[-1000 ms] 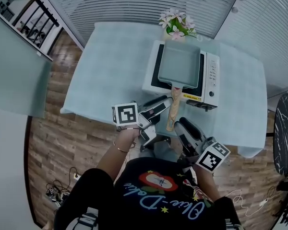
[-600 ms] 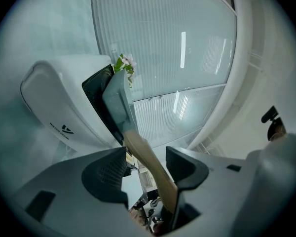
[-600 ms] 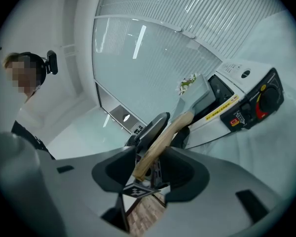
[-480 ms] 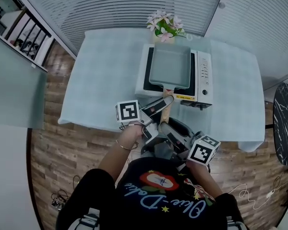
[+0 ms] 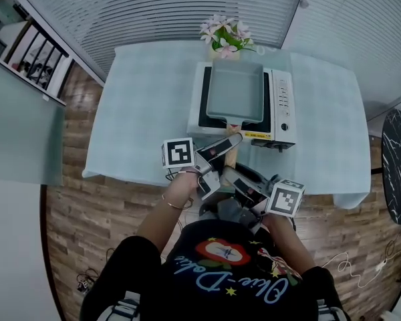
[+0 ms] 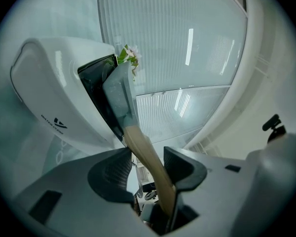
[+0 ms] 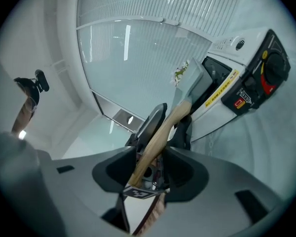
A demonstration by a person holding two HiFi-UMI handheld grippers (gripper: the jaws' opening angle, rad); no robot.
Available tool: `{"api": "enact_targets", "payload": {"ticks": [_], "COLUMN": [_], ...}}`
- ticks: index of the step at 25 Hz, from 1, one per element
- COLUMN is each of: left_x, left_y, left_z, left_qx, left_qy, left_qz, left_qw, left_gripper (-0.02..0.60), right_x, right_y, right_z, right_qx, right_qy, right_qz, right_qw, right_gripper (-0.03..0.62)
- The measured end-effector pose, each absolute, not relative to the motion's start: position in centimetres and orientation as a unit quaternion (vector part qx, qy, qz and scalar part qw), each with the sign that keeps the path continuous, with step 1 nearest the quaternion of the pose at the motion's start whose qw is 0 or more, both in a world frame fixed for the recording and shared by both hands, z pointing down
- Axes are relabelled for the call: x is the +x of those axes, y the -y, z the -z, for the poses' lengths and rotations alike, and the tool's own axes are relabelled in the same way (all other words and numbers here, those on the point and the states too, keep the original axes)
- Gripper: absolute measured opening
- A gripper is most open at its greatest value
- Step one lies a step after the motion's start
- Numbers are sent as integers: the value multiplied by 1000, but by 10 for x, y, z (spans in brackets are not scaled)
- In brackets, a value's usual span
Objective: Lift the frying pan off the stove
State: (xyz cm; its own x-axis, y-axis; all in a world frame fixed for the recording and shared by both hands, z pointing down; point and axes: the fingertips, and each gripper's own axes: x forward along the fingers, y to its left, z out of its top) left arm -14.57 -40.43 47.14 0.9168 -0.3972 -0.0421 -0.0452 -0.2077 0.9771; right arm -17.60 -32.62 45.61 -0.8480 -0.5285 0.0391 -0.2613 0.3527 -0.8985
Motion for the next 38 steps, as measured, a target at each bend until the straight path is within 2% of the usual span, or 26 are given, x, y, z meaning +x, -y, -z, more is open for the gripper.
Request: {"api": "enact_targets", "payload": {"ticks": [4,10,38], "left_x": [-143,-141,-147], "left_y": [404,400,382], "left_z": [-471,-472,-447], "left_qx": [757,751,749], "left_qy": [140,143,151], "left_qz": [142,151,177], "left_qw": [622,626,620], "left_gripper": [189,167,166], "right_x": [-174,-172,-175], "right_y": [328,324,304], "right_z": [-458,-466,-441], "right_qx": [-247,-261,-254], "right_qy": [-801,-808,-838], "right_qz": [528,518,477], "right_qw": [137,103,77], "right_gripper": [158,146,147]}}
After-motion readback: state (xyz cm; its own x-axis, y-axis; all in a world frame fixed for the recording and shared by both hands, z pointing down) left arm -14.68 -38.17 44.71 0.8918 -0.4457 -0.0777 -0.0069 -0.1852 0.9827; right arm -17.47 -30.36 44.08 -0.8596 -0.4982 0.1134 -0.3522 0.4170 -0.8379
